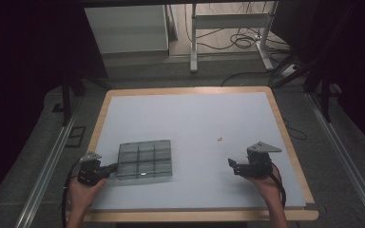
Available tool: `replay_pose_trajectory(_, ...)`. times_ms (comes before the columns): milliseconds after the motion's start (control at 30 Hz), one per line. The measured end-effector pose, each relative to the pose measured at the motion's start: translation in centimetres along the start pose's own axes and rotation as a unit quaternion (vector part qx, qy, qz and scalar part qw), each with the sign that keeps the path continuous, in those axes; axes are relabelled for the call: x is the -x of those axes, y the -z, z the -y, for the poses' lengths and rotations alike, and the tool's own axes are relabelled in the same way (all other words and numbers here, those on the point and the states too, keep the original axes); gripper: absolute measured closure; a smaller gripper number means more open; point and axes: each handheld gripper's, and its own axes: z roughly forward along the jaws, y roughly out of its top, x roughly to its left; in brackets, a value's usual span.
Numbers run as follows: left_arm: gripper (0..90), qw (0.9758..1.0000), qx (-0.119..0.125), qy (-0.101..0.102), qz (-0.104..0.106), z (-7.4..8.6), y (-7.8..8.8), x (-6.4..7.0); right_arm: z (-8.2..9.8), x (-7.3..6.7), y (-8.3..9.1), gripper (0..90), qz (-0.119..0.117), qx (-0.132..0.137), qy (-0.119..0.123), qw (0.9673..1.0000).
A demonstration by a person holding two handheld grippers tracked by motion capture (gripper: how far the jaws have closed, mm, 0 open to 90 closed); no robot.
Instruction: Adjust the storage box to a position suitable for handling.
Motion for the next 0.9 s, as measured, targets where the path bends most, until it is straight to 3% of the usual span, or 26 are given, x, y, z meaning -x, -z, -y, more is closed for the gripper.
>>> replay_pose_trajectory(900, 90.0, 0.9997, 0.001, -0.009, 0.021, -1.2, -1.4, 1.1, 0.4, -0.1, 0.2, 13.1, 0.001, -0.004, -0.001, 1.0000)
